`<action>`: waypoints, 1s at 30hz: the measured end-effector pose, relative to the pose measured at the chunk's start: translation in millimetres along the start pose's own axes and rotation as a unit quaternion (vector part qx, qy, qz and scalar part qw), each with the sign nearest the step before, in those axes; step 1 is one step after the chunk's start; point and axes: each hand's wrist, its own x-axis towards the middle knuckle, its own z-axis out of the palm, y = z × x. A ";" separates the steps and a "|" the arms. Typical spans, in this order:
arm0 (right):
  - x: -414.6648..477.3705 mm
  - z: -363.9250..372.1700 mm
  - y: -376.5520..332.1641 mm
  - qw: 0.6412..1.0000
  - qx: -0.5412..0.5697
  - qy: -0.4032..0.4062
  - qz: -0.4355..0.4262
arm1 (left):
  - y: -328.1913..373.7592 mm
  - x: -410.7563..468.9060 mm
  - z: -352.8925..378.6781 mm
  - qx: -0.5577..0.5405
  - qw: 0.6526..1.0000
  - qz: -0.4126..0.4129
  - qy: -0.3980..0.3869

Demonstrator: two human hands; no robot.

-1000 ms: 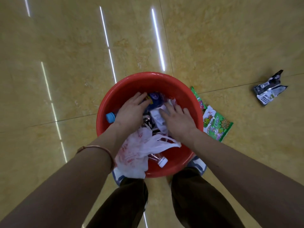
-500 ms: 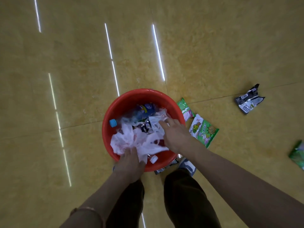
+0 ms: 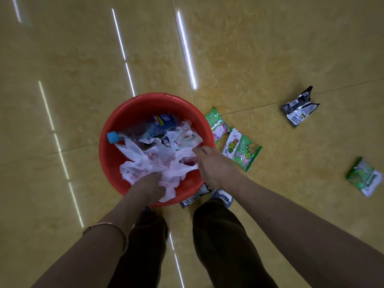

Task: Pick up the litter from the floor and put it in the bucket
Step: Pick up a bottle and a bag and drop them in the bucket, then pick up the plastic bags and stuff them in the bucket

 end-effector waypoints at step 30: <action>-397.7 -235.9 -132.1 0.845 0.247 0.460 0.118 | 212.2 -453.3 -228.5 0.030 0.820 0.527 0.221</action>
